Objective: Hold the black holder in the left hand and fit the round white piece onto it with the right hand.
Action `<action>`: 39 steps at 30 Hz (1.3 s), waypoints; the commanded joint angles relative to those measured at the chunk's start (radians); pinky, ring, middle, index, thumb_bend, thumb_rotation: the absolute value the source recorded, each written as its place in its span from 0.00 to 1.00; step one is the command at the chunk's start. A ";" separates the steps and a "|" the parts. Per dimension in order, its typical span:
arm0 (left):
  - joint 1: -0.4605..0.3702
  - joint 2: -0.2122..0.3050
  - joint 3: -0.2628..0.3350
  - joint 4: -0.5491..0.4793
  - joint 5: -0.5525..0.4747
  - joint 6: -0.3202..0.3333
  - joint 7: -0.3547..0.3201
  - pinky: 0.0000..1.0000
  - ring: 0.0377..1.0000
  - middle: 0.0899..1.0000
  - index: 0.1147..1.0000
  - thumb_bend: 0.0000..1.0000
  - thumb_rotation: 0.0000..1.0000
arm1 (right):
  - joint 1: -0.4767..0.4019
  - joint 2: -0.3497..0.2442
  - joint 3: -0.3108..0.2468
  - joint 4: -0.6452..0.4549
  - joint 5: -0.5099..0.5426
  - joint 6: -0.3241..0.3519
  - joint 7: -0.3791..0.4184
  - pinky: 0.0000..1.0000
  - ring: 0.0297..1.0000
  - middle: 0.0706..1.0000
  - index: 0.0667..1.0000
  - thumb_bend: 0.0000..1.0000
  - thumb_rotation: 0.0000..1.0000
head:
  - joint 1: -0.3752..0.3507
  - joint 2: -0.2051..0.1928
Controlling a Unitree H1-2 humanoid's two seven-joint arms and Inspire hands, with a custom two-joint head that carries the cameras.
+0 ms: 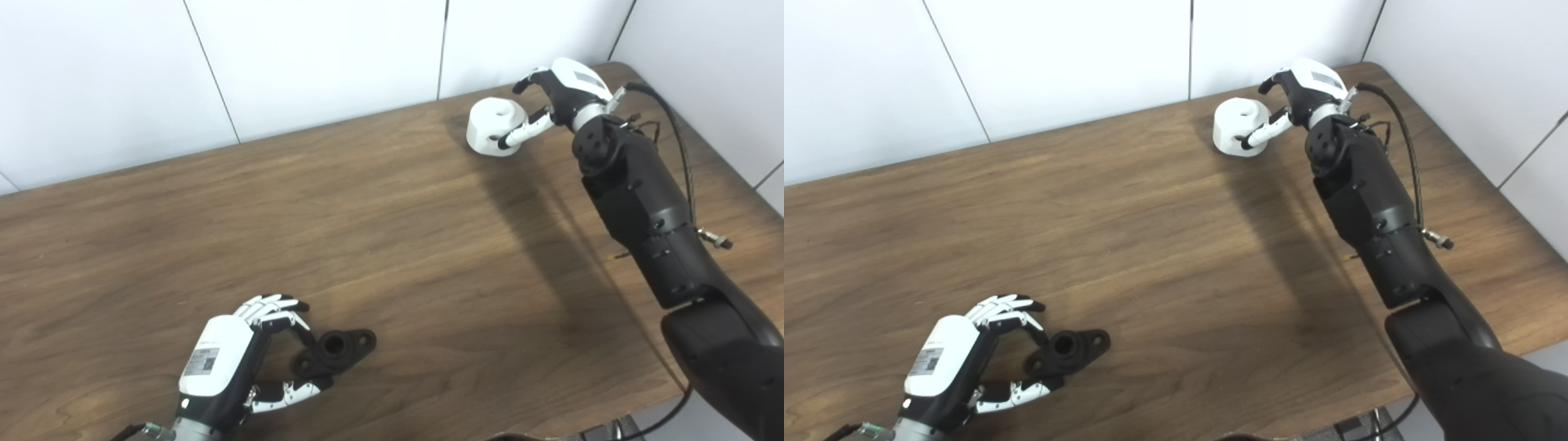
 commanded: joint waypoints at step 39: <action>0.037 0.012 -0.010 0.024 0.033 0.038 -0.054 0.83 0.82 0.74 0.42 0.52 0.05 | -0.070 -0.037 0.034 0.014 0.021 -0.001 -0.031 0.84 0.96 0.90 0.71 0.81 0.28 | 0.002 0.001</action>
